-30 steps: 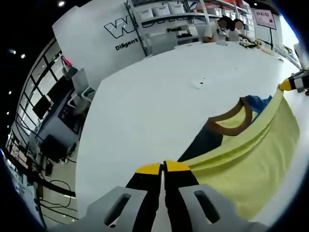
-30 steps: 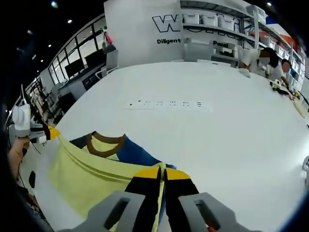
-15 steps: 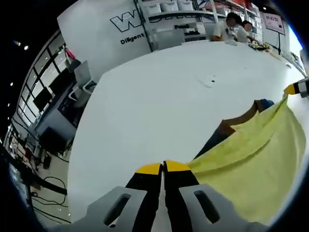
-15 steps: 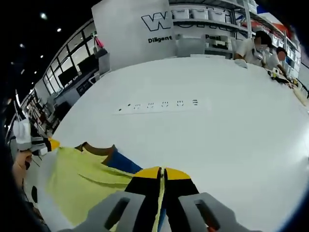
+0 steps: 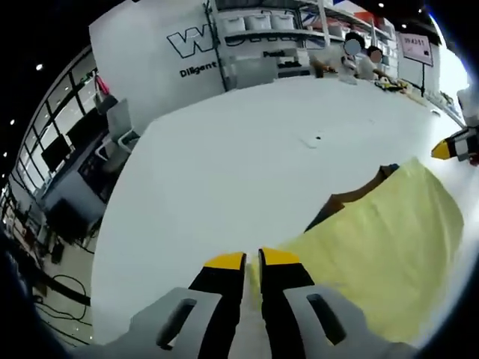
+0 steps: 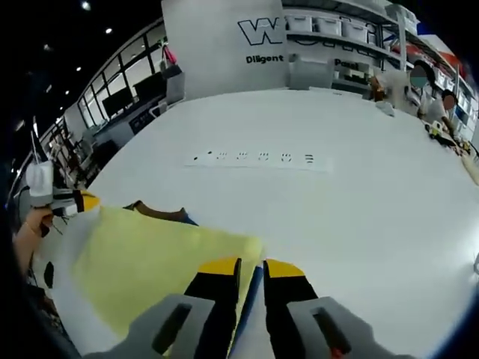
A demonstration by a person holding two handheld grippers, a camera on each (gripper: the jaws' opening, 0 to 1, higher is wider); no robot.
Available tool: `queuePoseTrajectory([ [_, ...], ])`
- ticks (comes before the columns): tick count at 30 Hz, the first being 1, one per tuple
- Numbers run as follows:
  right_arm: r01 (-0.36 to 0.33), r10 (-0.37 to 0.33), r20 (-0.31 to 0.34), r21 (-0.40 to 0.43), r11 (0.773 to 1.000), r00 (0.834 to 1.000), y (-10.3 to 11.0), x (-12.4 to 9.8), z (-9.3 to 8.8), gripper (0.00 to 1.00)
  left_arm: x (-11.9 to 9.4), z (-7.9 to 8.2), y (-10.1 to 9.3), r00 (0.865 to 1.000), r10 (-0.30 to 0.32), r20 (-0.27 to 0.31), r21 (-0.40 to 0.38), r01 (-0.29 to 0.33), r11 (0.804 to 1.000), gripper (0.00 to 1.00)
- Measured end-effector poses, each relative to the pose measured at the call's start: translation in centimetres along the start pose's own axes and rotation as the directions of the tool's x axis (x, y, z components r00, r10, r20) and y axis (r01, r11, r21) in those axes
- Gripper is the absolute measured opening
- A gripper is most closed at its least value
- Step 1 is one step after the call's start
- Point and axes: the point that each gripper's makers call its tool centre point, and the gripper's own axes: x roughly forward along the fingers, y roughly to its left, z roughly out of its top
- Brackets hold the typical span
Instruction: Fold the garment on the visible template until the final outline fits inside the template.
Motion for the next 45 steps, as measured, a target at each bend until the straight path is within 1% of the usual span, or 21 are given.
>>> queuePoseTrajectory([
  [1, -0.014, 0.015, 0.008, -0.003, 1.000, 1.000, 0.4, -0.3, -0.1, 0.13, -0.2, 0.0, -0.1, 1.000, -0.010, 0.013, -0.012, 0.010, 1.000, 0.21],
  [2, -0.020, 0.020, 0.009, -0.006, 1.000, 1.000, 0.7, -0.5, -0.2, 0.15, -0.7, -0.3, -0.5, 0.999, -0.033, 0.009, -0.032, 0.034, 0.999, 0.25],
  [4, -0.026, 0.026, 0.007, -0.014, 1.000, 1.000, 1.0, -0.8, -0.4, 0.21, -1.1, -0.8, -0.6, 0.999, -0.050, -0.006, -0.041, 0.049, 0.998, 0.30],
  [7, -0.031, 0.031, 0.001, -0.021, 0.999, 1.000, 1.3, -1.1, -0.8, 0.28, -1.6, -1.2, -0.6, 0.999, -0.045, -0.016, -0.041, 0.045, 0.998, 0.35],
  [10, -0.037, 0.037, -0.004, -0.023, 0.999, 0.999, 1.5, -1.4, -1.1, 0.35, -2.2, -1.5, -0.6, 0.999, -0.042, -0.013, -0.027, 0.042, 0.999, 0.35],
  [13, -0.077, 0.077, -0.016, 0.003, 0.997, 0.997, 2.9, -3.0, -3.3, 0.39, -4.4, -2.9, -1.8, 0.996, -0.088, 0.002, -0.067, 0.088, 0.994, 0.40],
  [14, -0.079, 0.079, -0.018, 0.007, 0.997, 0.997, 3.1, -3.3, -3.6, 0.40, -4.7, -3.4, -1.9, 0.996, -0.087, -0.006, -0.060, 0.086, 0.994, 0.42],
  [16, -0.080, 0.080, -0.027, 0.010, 0.997, 0.996, 3.3, -3.7, -4.2, 0.44, -5.1, -3.8, -2.1, 0.996, -0.090, -0.010, -0.059, 0.089, 0.994, 0.44],
  [20, -0.096, 0.096, -0.062, -0.002, 0.995, 0.993, 3.8, -4.5, -5.9, 0.51, -5.8, -4.6, -2.6, 0.993, -0.114, -0.014, -0.106, 0.112, 0.988, 0.53],
  [25, -0.113, 0.111, -0.081, -0.018, 0.993, 0.990, 4.1, -5.1, -6.8, 0.58, -6.4, -5.2, -2.8, 0.992, -0.119, -0.033, -0.102, 0.115, 0.988, 0.57],
  [26, -0.118, 0.116, -0.085, -0.018, 0.993, 0.990, 4.3, -5.3, -7.1, 0.60, -6.6, -5.2, -2.9, 0.992, -0.120, -0.028, -0.119, 0.116, 0.986, 0.60],
  [27, -0.129, 0.126, -0.100, -0.020, 0.991, 0.987, 4.4, -5.3, -7.5, 0.62, -7.0, -5.2, -3.6, 0.989, -0.150, -0.011, -0.166, 0.146, 0.975, 0.64],
  [29, -0.142, 0.140, -0.126, -0.012, 0.990, 0.982, 4.6, -5.4, -8.2, 0.64, -7.4, -5.6, -4.0, 0.986, -0.165, -0.021, -0.205, 0.158, 0.966, 0.71],
  [30, -0.149, 0.147, -0.144, -0.006, 0.989, 0.979, 4.7, -5.5, -8.8, 0.65, -7.5, -5.9, -4.2, 0.984, -0.176, -0.025, -0.201, 0.167, 0.965, 0.73],
  [33, -0.150, 0.144, -0.160, -0.023, 0.988, 0.976, 4.8, -5.8, -9.8, 0.65, -8.0, -6.7, -4.6, 0.981, -0.188, -0.038, -0.200, 0.177, 0.964, 0.70],
  [35, -0.149, 0.143, -0.167, -0.025, 0.989, 0.976, 4.7, -5.9, -10.1, 0.65, -8.2, -7.2, -4.5, 0.980, -0.190, -0.056, -0.219, 0.173, 0.960, 0.68],
  [37, -0.145, 0.139, -0.180, -0.019, 0.989, 0.974, 4.5, -5.9, -10.6, 0.64, -8.4, -7.5, -4.5, 0.981, -0.188, -0.051, -0.219, 0.173, 0.960, 0.68],
  [39, -0.146, 0.141, -0.187, -0.014, 0.989, 0.972, 4.5, -6.1, -11.2, 0.62, -8.7, -8.5, -4.6, 0.980, -0.183, -0.082, -0.195, 0.164, 0.967, 0.66],
  [41, -0.146, 0.141, -0.199, -0.011, 0.989, 0.970, 4.5, -6.2, -11.7, 0.61, -8.9, -9.2, -4.5, 0.980, -0.171, -0.099, -0.196, 0.149, 0.969, 0.63],
  [43, -0.139, 0.135, -0.198, -0.007, 0.990, 0.971, 4.4, -6.2, -11.9, 0.60, -9.0, -9.9, -4.5, 0.979, -0.171, -0.108, -0.226, 0.143, 0.963, 0.59],
  [45, -0.137, 0.134, -0.199, -0.003, 0.991, 0.971, 4.4, -6.3, -12.1, 0.59, -9.2, -10.7, -4.9, 0.975, -0.188, -0.117, -0.273, 0.150, 0.950, 0.55],
])
